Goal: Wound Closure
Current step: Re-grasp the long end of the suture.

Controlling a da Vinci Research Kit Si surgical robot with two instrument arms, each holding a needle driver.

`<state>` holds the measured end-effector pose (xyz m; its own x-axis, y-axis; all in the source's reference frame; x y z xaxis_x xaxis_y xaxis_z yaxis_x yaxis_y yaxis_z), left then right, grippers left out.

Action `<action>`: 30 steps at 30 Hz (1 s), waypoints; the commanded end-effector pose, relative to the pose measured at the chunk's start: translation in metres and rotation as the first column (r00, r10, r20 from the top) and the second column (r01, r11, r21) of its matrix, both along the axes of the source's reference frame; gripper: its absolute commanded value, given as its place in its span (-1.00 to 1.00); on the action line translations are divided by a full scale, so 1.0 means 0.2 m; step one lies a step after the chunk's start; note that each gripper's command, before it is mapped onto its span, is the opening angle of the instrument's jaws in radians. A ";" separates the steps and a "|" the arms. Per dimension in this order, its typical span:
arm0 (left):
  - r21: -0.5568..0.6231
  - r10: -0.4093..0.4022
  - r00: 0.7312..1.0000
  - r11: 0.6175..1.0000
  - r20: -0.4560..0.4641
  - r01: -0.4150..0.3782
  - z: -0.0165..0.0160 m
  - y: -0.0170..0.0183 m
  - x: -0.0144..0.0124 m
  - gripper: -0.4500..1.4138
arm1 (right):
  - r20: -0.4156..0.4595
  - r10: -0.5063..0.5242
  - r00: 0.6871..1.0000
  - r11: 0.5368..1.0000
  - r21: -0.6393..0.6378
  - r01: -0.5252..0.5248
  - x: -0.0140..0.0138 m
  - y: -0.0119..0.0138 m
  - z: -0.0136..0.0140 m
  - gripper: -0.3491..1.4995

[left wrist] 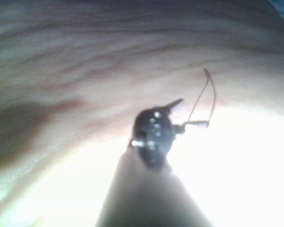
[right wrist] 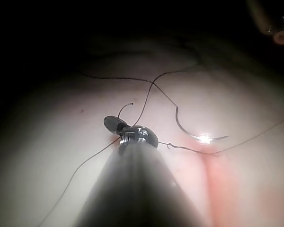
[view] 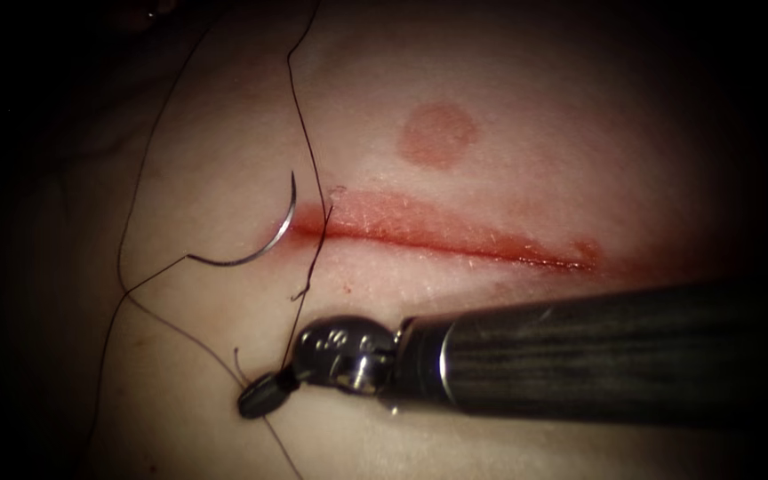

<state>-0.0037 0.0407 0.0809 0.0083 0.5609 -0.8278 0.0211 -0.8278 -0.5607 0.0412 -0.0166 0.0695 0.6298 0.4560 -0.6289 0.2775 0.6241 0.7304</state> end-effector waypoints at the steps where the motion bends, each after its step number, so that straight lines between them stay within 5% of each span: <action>1: -0.002 0.005 1.000 1.000 0.004 -0.005 0.002 -0.002 -0.002 0.22 | 0.001 -0.002 1.000 1.000 0.001 0.002 0.002 -0.002 0.002 -1.00; 10: 0.027 0.059 0.998 0.998 0.028 -0.060 -0.002 -0.038 -0.002 0.22 | 0.000 -0.004 1.000 1.000 0.000 0.004 0.001 -0.003 0.002 -1.00; 24: 0.070 0.081 0.991 0.994 0.102 -0.089 -0.010 -0.066 0.008 0.16 | -0.001 -0.005 1.000 1.000 -0.001 0.005 0.001 -0.003 0.003 -1.00; 30: 0.236 0.108 0.980 0.961 0.166 -0.146 -0.019 -0.083 0.000 0.12 | 0.010 -0.008 1.000 1.000 -0.009 0.008 0.002 -0.004 0.003 -1.00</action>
<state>-0.0036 0.0237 0.0763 0.0297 0.7797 -0.6255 0.2247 -0.6149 -0.7559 0.0411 -0.0168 0.0696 0.6401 0.4443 -0.6268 0.2722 0.6318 0.7258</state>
